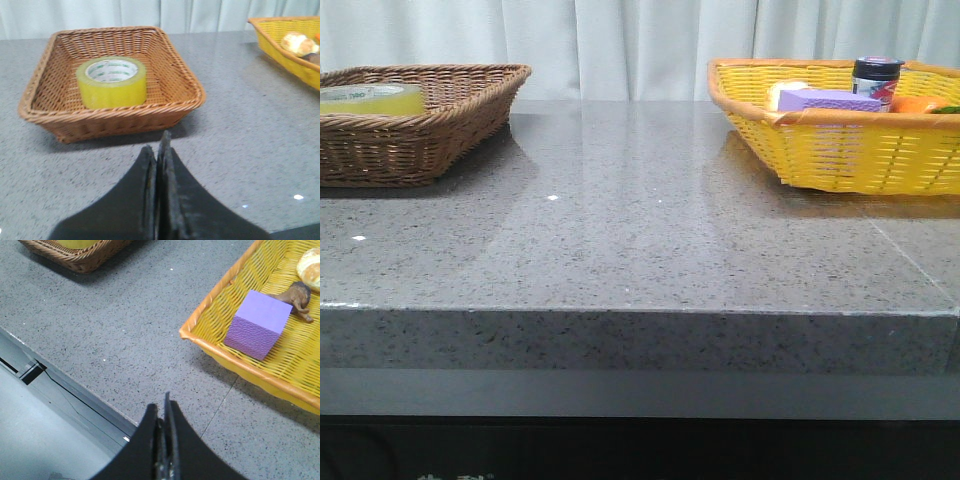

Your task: Transfer tape with both arms

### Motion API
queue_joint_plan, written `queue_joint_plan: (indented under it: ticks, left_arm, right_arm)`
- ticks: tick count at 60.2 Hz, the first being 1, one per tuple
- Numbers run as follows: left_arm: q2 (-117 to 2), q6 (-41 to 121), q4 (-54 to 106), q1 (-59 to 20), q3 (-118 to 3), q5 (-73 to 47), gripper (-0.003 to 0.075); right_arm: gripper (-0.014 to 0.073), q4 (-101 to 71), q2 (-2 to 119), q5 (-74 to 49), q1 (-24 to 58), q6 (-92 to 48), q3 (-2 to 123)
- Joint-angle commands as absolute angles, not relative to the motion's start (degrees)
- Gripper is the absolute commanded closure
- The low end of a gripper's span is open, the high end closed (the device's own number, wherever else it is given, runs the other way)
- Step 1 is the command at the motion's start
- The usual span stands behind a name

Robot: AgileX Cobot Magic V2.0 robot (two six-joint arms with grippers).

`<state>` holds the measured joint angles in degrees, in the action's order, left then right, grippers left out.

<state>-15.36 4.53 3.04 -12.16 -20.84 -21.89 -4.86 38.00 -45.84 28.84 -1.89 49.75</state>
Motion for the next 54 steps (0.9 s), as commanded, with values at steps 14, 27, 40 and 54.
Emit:
queue_joint_plan:
  ticks: [14,27,40,54]
  left_arm:
    - [-1.25,1.37,3.94,-5.98,-3.66,-3.20,0.0741]
    - [1.49,1.37,4.36,-5.40,0.63,0.75,0.0741]
    - [1.49,1.37,4.36,-5.40,0.63,3.17,0.0741]
    - [1.49,1.37,4.36,-5.40,0.63,3.60,0.0741]
  right_arm:
    - [0.0661,-5.13,37.80,-42.05,28.55,-1.93,50.97]
    - [0.0661,-5.13,37.85,-42.11,28.55,-1.93,50.97]
    - [0.0661,-5.13,37.84,-42.07,28.55,-1.93,50.97]
    - [0.0661,-5.13,37.84,-42.07,28.55,-1.93,50.97]
